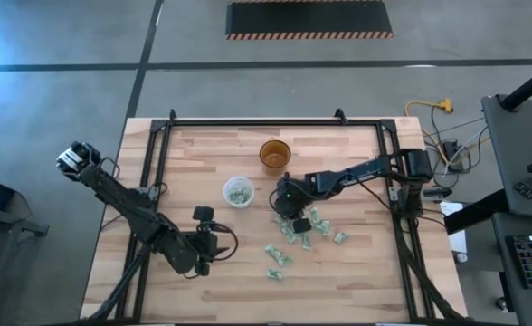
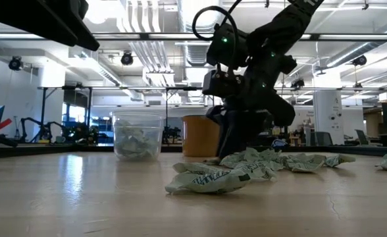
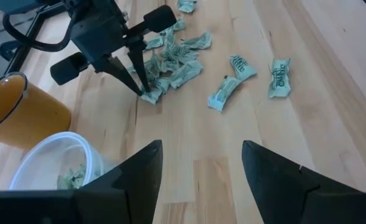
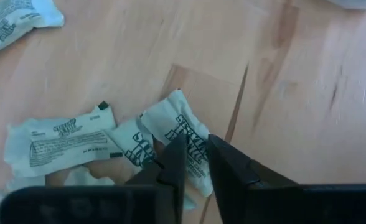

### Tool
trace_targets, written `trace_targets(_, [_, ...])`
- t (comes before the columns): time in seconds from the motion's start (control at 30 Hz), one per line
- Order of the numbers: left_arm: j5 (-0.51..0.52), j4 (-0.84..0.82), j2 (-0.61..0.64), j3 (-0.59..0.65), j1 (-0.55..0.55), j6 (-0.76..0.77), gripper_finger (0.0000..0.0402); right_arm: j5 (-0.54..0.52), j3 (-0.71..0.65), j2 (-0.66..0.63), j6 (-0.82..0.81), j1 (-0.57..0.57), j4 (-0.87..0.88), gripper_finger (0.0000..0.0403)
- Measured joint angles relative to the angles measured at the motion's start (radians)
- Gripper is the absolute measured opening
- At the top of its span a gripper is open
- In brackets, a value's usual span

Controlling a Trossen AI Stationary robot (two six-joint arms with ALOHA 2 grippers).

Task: Pick and place Stevia / Truvia into bins
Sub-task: Put the stevia packet into the transparent bin

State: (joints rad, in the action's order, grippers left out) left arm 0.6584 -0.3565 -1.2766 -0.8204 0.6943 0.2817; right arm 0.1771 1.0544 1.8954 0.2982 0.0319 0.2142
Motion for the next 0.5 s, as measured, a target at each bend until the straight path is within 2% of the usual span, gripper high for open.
trace_targets(0.13, [0.0,0.0,0.0,0.001,0.0,0.0,0.0203,-0.003,0.009,0.0,0.024,-0.001,0.0,0.0013])
trace_targets(0.27, [-0.001,-0.001,0.0,0.006,0.0,-0.008,0.0203,-0.05,0.041,0.0,0.043,-0.001,-0.008,0.0009])
trace_targets(0.5, [-0.001,0.0,0.0,0.007,0.0,-0.01,0.0203,-0.05,0.128,-0.001,0.095,-0.002,-0.009,0.0009])
